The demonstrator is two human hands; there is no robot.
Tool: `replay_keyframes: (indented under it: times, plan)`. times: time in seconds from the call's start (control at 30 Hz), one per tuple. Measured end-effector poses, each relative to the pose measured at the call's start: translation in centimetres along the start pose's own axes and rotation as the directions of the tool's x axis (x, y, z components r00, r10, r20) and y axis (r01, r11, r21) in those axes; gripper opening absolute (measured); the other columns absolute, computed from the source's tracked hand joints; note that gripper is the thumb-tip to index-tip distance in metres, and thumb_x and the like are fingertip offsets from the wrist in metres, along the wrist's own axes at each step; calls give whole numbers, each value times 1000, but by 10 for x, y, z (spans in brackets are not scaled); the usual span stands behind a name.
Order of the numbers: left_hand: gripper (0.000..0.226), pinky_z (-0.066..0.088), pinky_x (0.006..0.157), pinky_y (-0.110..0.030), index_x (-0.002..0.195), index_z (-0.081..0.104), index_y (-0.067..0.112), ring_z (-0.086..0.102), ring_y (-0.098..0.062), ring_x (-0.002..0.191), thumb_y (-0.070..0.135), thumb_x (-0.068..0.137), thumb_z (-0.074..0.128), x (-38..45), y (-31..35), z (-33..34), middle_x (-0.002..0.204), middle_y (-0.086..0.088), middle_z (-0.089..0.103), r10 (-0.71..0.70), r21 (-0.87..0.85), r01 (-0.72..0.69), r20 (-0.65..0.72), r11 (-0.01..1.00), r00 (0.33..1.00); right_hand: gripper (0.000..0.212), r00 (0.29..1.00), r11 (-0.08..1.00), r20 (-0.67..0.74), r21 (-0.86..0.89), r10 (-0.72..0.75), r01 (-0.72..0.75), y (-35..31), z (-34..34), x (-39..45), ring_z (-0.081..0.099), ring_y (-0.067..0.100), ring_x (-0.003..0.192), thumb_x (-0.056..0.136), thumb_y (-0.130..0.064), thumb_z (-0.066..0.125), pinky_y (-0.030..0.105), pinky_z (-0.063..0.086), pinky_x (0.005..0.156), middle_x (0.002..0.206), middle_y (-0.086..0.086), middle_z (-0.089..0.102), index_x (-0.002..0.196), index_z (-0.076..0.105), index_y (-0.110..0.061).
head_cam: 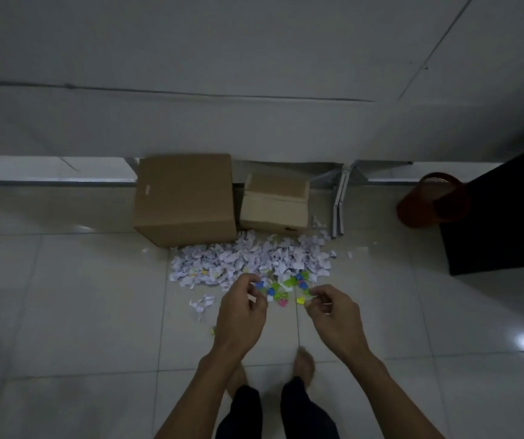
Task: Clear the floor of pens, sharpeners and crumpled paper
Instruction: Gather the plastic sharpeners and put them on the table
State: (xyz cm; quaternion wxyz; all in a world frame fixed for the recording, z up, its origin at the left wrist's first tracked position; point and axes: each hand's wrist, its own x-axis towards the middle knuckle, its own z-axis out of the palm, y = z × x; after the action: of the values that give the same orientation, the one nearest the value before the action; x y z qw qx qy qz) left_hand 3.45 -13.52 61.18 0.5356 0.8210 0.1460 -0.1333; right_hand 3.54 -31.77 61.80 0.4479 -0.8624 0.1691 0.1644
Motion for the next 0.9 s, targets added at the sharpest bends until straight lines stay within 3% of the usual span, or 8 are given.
replay_keyframes:
  times: [0.3, 0.47, 0.6, 0.8, 0.9]
  plan:
    - [21, 46, 52, -31, 108, 54, 22, 55, -8, 54, 9, 91, 58, 43, -130, 81, 86, 0, 61, -117, 31, 118, -17, 993, 993, 7, 992, 996, 108, -77, 59, -51, 132, 55, 71, 62, 2, 71, 89, -18, 67, 8, 45, 62, 77, -5, 67, 95, 68, -18]
    - [18, 47, 57, -32, 107, 56, 21, 60, -14, 62, 14, 90, 59, 104, -232, 144, 85, 6, 60, -147, 90, 149, -22, 985, 989, 12, 978, 976, 195, -214, 72, -30, 234, 99, 159, 67, 13, 76, 85, -25, 69, 28, 53, 75, 79, -2, 69, 96, 69, -22]
    - [14, 51, 66, -34, 102, 58, 22, 62, -19, 72, 17, 89, 60, 156, -316, 188, 86, 4, 60, -130, 189, 133, -29, 973, 991, 20, 971, 947, 228, -321, 70, 7, 304, 128, 229, 65, 17, 85, 84, -29, 71, 27, 48, 78, 84, 0, 69, 102, 68, -20]
    - [13, 51, 72, -33, 99, 62, 11, 61, -25, 85, 14, 89, 55, 241, -437, 243, 95, -7, 64, -66, 370, 81, -53, 926, 996, 22, 936, 899, 351, -403, -24, 174, 404, 196, 302, 62, 16, 81, 87, -28, 68, 23, 40, 67, 91, 3, 68, 107, 66, -18]
    - [18, 49, 75, -37, 105, 61, 7, 58, -30, 95, 14, 90, 55, 273, -489, 267, 104, -14, 61, 13, 427, 7, -43, 904, 999, 17, 934, 897, 338, -366, -119, 247, 449, 233, 326, 61, 10, 74, 86, -23, 68, 10, 39, 61, 86, 0, 66, 102, 67, -19]
